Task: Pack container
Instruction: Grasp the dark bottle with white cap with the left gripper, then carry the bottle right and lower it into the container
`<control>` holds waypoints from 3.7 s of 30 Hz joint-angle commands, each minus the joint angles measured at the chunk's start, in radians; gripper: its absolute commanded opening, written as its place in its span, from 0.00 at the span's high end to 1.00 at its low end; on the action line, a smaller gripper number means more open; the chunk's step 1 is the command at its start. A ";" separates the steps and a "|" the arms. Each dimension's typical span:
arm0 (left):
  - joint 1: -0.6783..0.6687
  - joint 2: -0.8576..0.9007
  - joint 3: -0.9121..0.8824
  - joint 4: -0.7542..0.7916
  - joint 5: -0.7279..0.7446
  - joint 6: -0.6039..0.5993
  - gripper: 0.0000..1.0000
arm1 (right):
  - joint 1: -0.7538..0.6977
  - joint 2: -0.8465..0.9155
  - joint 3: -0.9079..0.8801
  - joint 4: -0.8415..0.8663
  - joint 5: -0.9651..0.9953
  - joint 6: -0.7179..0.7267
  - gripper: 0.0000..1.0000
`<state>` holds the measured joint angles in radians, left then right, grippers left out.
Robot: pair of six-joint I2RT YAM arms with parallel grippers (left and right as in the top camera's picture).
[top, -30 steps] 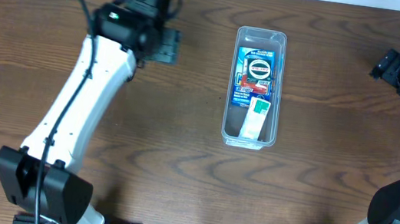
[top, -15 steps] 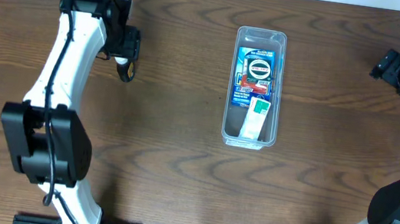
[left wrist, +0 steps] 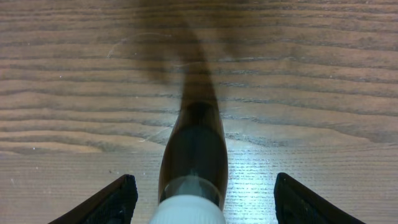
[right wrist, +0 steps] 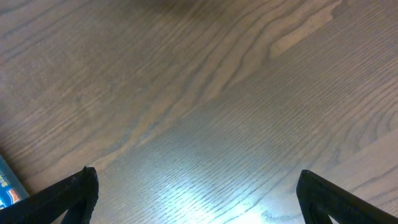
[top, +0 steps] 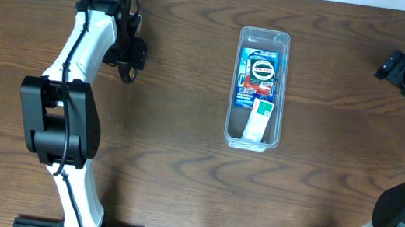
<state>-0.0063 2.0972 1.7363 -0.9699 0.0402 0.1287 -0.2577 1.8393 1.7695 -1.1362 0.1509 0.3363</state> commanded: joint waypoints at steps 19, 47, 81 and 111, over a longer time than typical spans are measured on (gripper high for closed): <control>0.008 0.020 -0.014 0.000 0.001 0.016 0.38 | -0.004 0.005 -0.006 -0.001 0.010 -0.003 0.01; 0.008 0.047 -0.014 -0.011 -0.031 0.016 0.47 | -0.004 0.005 -0.006 -0.001 0.010 -0.003 0.01; 0.002 -0.096 0.028 -0.024 0.111 -0.043 0.72 | -0.004 0.005 -0.006 -0.001 0.010 -0.003 0.01; -0.702 -0.406 0.019 -0.045 0.052 -0.579 0.73 | -0.004 0.005 -0.006 -0.001 0.010 -0.003 0.01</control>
<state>-0.6838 1.6485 1.7367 -1.0248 0.1120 -0.3721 -0.2577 1.8393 1.7695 -1.1362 0.1509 0.3363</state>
